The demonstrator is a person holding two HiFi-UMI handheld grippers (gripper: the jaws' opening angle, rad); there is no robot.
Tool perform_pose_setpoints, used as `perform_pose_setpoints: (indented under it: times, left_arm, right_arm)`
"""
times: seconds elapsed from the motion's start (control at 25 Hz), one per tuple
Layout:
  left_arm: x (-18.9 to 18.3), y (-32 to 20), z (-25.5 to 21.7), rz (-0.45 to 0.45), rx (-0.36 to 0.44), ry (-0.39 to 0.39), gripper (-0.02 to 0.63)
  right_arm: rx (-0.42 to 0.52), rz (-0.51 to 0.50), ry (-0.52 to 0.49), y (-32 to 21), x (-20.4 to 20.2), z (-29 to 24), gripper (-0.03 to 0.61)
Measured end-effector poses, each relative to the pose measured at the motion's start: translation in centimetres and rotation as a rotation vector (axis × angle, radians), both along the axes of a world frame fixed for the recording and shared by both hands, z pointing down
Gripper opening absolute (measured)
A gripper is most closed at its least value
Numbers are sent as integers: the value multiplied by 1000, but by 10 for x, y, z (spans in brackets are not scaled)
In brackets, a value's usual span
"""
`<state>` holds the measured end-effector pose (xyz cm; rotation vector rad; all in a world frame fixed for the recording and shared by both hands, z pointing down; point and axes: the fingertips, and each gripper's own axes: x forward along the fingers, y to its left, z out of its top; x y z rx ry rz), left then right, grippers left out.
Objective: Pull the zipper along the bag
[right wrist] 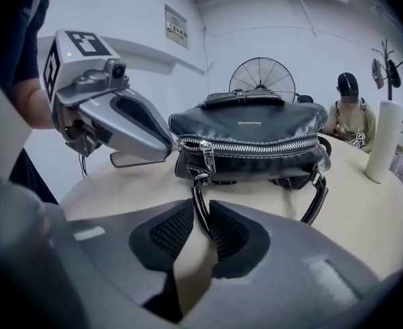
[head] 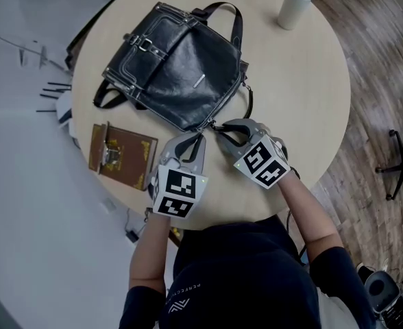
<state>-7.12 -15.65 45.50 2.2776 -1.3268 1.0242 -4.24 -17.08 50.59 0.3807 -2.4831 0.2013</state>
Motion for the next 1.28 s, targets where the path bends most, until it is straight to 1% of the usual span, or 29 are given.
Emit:
perform_pose_setpoints:
  times: [0.24,0.52,0.76,1.0,1.12,1.28]
  left_arm:
    - [4,-2,-2,-3,-6,33,31]
    - [9,-7,-3,13,-3,29,31]
    - [11,-9,-2,16,-5,46,31]
    - [9,-9,1,28,-2,38,31]
    - [8,-8,3,33,6,38,31]
    - [7,-7,4,35,15,62,31]
  right_arm:
    - [1,-49,16,4,0,1,63]
    - [1,-68,23,6,-2,2,60]
    - [7,-65,25,6,-2,2,60]
    - [7,-57,22,6,-1,2,61]
    - [1,-45,16,5,-2,2,67]
    - [-20,-8,0,3,-1,0,75]
